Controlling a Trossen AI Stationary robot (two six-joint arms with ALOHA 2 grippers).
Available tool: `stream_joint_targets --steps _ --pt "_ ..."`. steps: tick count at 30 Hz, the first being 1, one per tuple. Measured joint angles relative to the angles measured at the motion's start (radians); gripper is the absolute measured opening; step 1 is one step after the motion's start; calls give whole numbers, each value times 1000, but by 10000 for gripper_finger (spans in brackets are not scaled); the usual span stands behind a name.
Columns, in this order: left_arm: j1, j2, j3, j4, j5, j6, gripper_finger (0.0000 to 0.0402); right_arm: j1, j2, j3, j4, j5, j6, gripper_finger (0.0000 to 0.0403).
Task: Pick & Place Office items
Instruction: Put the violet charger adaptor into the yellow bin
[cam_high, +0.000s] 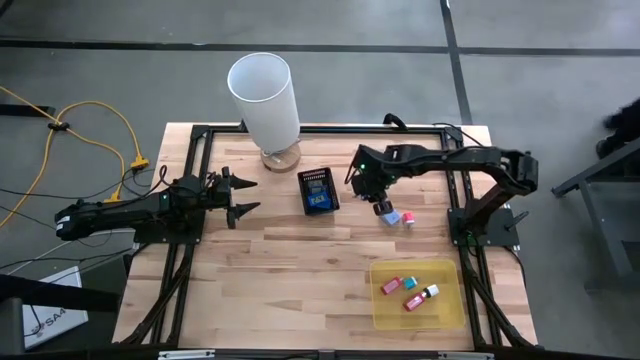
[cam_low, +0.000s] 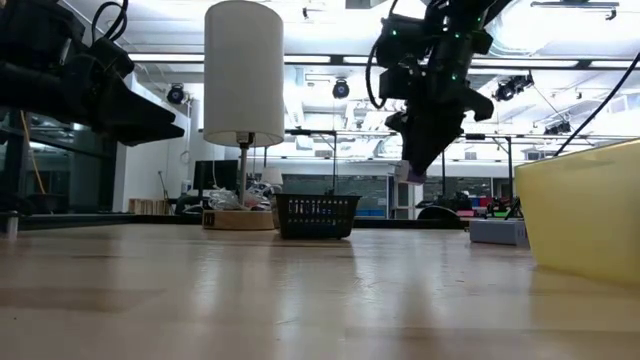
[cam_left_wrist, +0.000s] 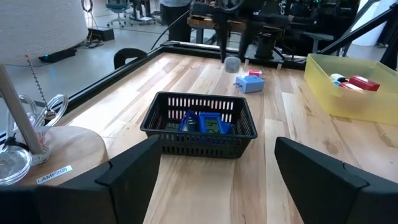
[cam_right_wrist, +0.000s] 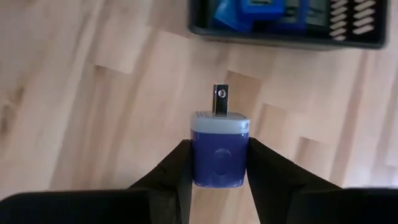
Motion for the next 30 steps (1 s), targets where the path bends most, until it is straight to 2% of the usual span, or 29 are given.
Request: stream_joint_targets --steps 8,15,30 --pt "0 0 0 0 0 0 308 121 -5 0 -39 7 62 112" --pt "0 0 0 0 0 0 308 266 -5 0 -82 79 122 112" --pt "0 0 0 0 0 0 308 561 -5 0 -68 156 262 111"
